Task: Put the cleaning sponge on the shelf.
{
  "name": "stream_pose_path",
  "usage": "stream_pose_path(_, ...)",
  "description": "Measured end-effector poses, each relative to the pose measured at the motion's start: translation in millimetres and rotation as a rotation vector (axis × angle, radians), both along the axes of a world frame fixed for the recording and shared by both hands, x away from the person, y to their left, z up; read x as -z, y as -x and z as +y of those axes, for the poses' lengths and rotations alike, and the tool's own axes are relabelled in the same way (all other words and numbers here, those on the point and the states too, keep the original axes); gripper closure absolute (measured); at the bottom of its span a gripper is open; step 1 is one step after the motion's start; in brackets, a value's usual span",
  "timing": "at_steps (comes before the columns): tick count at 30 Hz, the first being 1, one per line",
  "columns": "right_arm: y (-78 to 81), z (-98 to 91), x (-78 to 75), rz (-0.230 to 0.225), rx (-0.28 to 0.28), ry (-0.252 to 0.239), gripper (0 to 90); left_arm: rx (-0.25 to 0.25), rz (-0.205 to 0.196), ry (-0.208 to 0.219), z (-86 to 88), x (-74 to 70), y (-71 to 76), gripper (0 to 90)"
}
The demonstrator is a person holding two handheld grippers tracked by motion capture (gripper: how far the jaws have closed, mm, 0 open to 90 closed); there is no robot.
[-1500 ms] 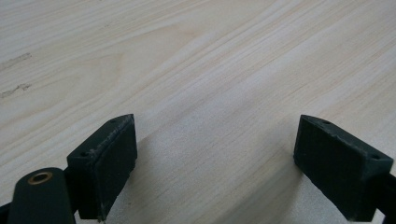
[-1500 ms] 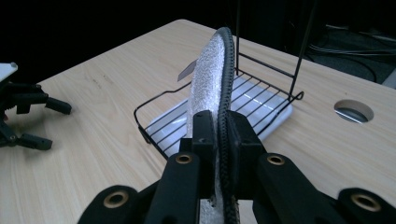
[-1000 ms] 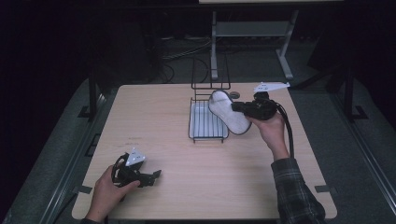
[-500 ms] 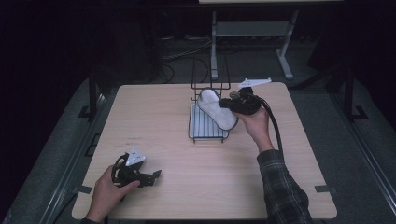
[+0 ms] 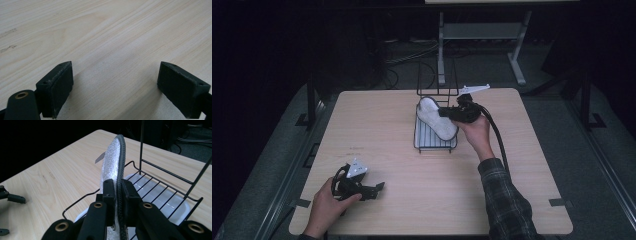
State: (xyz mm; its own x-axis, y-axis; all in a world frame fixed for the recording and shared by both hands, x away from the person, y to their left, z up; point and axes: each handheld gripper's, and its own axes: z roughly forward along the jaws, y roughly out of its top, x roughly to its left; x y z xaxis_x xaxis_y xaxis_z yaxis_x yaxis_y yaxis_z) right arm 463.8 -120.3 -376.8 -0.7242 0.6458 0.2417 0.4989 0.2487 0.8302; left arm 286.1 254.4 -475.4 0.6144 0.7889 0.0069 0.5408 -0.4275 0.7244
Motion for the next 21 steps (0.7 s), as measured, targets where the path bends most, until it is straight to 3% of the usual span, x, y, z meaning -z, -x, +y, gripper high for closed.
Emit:
stream_pose_path(14,-2.7,7.2,12.8,0.029,0.008,0.028,81.7,0.0,-0.001,-0.001,0.0,0.0,0.0,12.7)
stream_pose_path(21,-3.9,8.6,15.6,-0.001,0.027,0.065,77.7,0.0,-0.001,-0.001,0.0,0.0,0.0,12.7)
